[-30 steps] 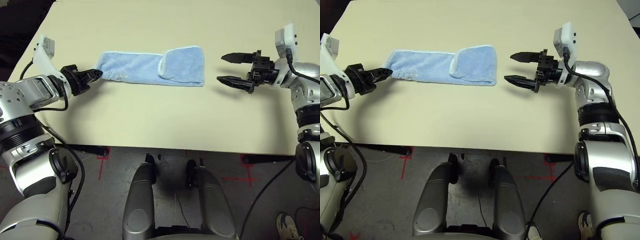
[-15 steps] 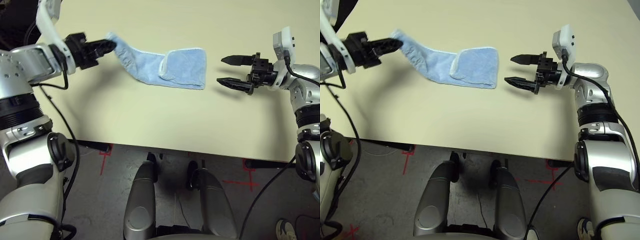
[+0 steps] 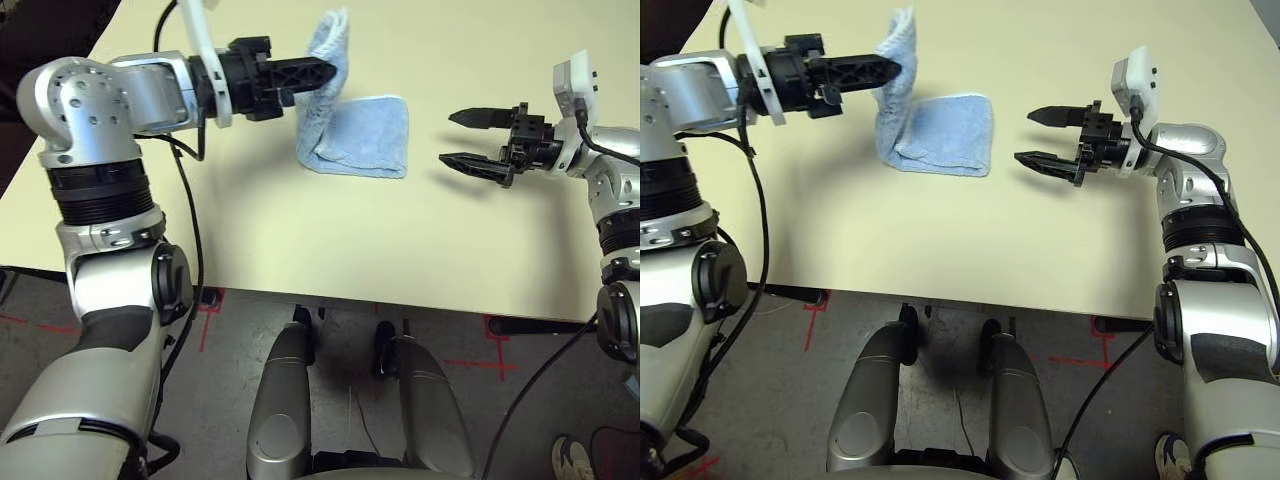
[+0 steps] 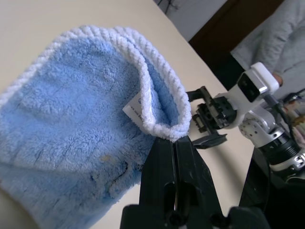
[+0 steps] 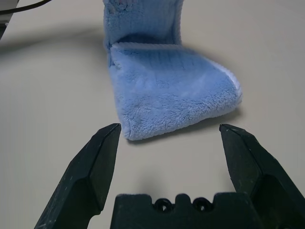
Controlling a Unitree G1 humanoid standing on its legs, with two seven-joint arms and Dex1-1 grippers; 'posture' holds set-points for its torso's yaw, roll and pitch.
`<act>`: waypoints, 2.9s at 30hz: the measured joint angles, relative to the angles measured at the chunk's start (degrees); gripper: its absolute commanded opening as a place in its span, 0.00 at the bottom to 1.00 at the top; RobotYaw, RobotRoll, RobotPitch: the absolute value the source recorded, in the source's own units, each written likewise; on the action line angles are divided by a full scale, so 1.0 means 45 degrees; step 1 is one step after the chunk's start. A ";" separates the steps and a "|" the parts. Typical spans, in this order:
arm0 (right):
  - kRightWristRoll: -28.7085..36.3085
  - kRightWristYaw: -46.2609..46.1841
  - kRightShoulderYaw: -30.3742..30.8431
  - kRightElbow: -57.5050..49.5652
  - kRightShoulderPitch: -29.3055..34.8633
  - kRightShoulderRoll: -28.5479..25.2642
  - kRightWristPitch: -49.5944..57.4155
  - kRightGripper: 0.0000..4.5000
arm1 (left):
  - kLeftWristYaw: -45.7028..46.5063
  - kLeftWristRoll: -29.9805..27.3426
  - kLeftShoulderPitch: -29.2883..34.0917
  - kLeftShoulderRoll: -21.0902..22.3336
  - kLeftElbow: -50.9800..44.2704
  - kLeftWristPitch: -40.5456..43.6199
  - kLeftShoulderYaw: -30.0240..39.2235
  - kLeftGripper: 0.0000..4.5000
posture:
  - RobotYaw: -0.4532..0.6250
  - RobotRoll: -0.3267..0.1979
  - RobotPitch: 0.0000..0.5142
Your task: Fold the towel and set it aside.
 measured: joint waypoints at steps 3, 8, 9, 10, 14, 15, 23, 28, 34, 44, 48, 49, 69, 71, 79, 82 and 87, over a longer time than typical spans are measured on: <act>0.0002 -0.0063 -0.0005 0.0000 -0.0002 -0.0035 -0.0009 1.00 | -0.0026 0.0315 0.0002 -0.0441 0.0173 -0.0609 -0.0529 0.01 | 0.53 0.62 0.58; 0.0009 -0.0164 -0.0014 -0.0001 0.0009 -0.0190 -0.0008 1.00 | -0.0635 0.1006 0.0022 -0.0565 0.0969 -0.1599 -0.1641 0.01 | 0.52 0.62 0.58; 0.0010 -0.0182 -0.0018 -0.0001 0.0012 -0.0214 -0.0008 1.00 | -0.0837 0.1061 0.0023 -0.0559 0.1006 -0.1637 -0.1879 0.01 | 0.52 0.62 0.58; 0.0012 -0.0201 -0.0018 0.0000 0.0014 -0.0219 -0.0009 1.00 | -0.1031 0.1097 0.0023 -0.0559 0.1019 -0.1657 -0.2066 0.01 | 0.52 0.62 0.58; 0.0012 -0.0246 -0.0019 0.0000 0.0015 -0.0242 -0.0014 1.00 | -0.1588 0.1385 0.0030 -0.0557 0.1075 -0.1897 -0.2724 0.01 | 0.52 0.62 0.58; 0.0012 -0.0262 -0.0021 0.0000 0.0015 -0.0247 -0.0019 1.00 | -0.1723 0.1494 0.0033 -0.0572 0.1124 -0.2016 -0.2892 0.01 | 0.52 0.62 0.58; 0.0020 -0.0366 -0.0029 0.0001 0.0016 -0.0264 -0.0098 1.00 | -0.1978 0.2316 0.0155 -0.1281 0.2036 -0.2823 -0.3440 0.05 | 0.51 0.62 0.59; 0.0026 -0.0385 -0.0038 0.0001 0.0028 -0.0270 -0.0122 1.00 | -0.1991 0.3381 0.0344 -0.1476 0.2905 -0.3974 -0.3988 0.39 | 0.51 0.62 0.59; 0.0032 -0.0299 -0.0038 0.0018 0.0029 -0.0312 -0.0128 1.00 | -0.3476 0.3693 0.0348 -0.0849 0.2781 -0.4328 -0.4447 0.91 | 0.52 0.62 0.59; 0.0493 -0.0143 -0.0121 0.0527 -0.1006 0.0560 0.0355 1.00 | -0.9534 0.2838 0.0382 0.1680 0.2318 -0.7152 -0.4081 0.99 | 0.53 0.62 0.62; 0.0708 0.0129 -0.0118 0.0455 -0.1028 0.1123 0.0670 1.00 | -1.0326 0.3626 0.0749 0.1670 0.4156 -1.0105 -0.3803 0.99 | 0.54 0.62 0.62; 0.0712 0.0205 -0.0113 0.0451 -0.1028 0.1167 0.0679 0.96 | -1.0570 0.3853 0.0826 0.1635 0.4619 -1.0796 -0.3814 1.00 | 0.54 0.62 0.63; 0.0741 0.0835 -0.0098 -0.0823 -0.0489 0.0940 0.0708 0.01 | -1.2781 0.6356 0.0168 0.0705 0.9572 -1.8319 -0.3671 1.00 | 0.51 0.62 0.62; 0.0744 0.0809 -0.0097 -0.0966 -0.0473 0.0941 0.0779 0.00 | -1.2771 0.6402 0.0059 0.0678 0.9768 -1.8575 -0.3581 0.96 | 0.52 0.62 0.62; 0.0745 0.0683 -0.0073 -0.1075 -0.0471 0.1022 0.0951 0.00 | -1.2726 0.6720 -0.0137 0.0526 1.0589 -1.9807 -0.3265 0.33 | 0.51 0.62 0.62; 0.0753 0.0609 -0.0069 -0.1127 -0.0483 0.1149 0.1068 0.00 | -1.2711 0.6759 -0.0245 0.0485 1.0779 -1.9874 -0.3142 0.07 | 0.51 0.62 0.62; 0.0760 0.0081 -0.0080 -0.0835 -0.0983 0.1671 0.1154 0.00 | -1.1672 0.6796 -0.0826 0.0248 1.1626 -1.9368 -0.2701 0.01 | 0.52 0.62 0.63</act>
